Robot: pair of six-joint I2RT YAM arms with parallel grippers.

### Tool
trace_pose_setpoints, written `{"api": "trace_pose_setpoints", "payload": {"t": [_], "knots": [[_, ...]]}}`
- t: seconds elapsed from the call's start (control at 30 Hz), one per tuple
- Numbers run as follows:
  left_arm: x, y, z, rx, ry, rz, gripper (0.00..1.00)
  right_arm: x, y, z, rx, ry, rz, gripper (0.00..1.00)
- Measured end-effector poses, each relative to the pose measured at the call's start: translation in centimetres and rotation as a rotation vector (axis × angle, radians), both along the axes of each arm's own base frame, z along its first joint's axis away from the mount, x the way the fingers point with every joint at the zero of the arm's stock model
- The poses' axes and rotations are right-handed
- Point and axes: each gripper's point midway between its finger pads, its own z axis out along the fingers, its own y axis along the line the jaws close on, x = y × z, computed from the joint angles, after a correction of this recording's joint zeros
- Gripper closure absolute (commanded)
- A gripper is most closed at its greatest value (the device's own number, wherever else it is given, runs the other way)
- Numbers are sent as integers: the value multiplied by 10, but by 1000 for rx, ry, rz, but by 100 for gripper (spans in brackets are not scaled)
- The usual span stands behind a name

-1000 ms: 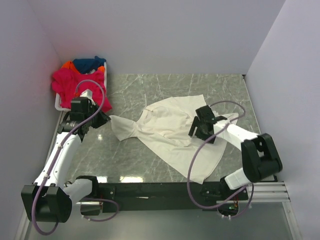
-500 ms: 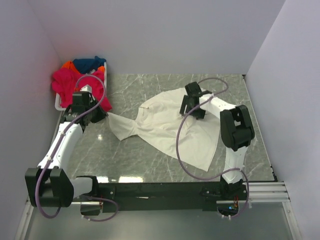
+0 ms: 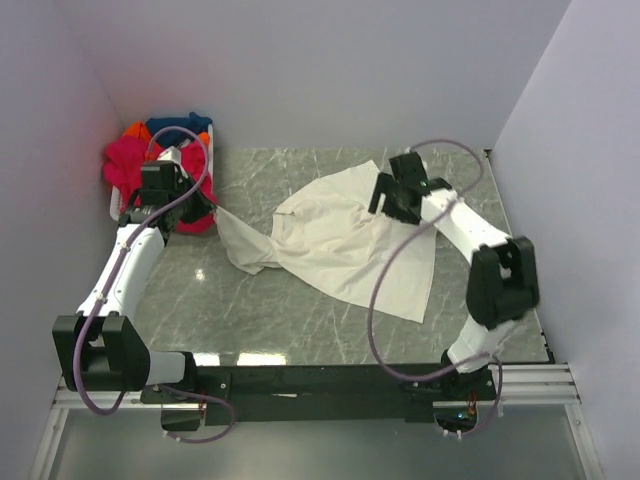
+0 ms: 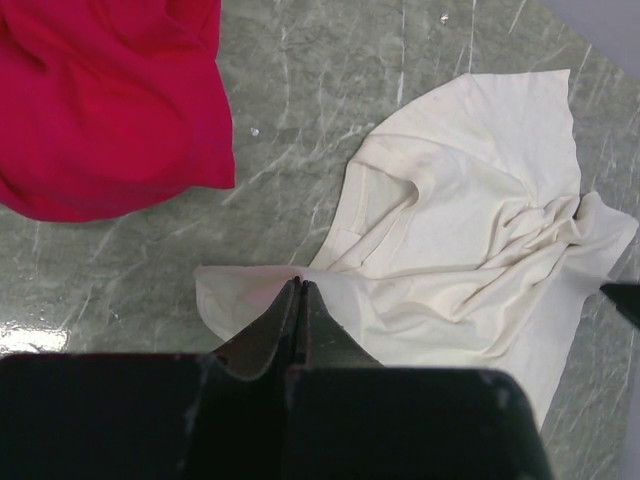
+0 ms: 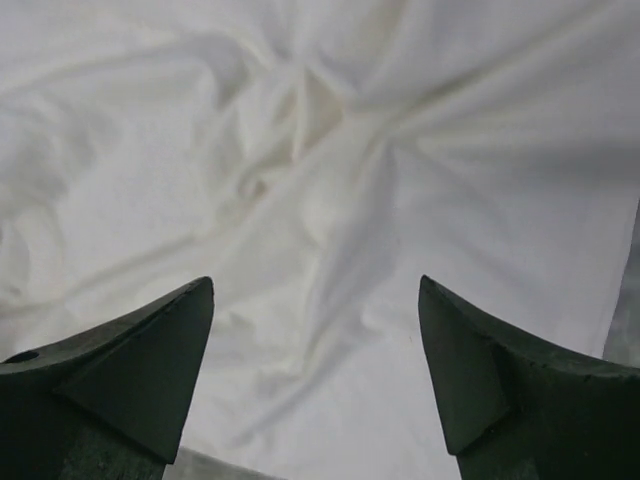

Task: Fold and stack the t-shirts
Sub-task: Flatten the tshirt out

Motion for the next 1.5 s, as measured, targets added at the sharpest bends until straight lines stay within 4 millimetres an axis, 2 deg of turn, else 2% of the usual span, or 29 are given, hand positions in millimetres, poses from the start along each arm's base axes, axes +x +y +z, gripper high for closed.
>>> {"api": "trace_pose_setpoints", "payload": {"t": [0.1,0.17,0.3,0.37,0.47,0.87,0.93,1.07,1.37,1.5], "knots": [[-4,-2,-2,-6,2,-8,100,-59,-17,-11,3,48,-20,11],[-11,-1,-5,-13,7,-10,100,-103,-29,-29,0,99,-43,12],[-23,3,-9,-20,16,-1,100,-171,-49,-66,-19,226,-95,14],[-27,3,-8,-25,12,-4,100,-193,-56,-78,-27,268,-122,16],[-32,1,-7,-32,10,-14,100,-213,-64,-88,-36,303,-159,20],[-38,-1,-9,-37,17,-21,100,-252,-74,-110,-23,362,-253,35],[-38,-1,-9,-37,17,-21,100,-251,-74,-109,-21,359,-261,37],[-39,-2,-9,-39,18,-26,100,-251,-74,-110,-18,361,-271,48],[-39,-2,-9,-38,18,-28,100,-252,-75,-111,-18,362,-276,51],[-39,-2,-9,-37,18,-29,100,-253,-75,-111,-21,364,-279,59]]}}
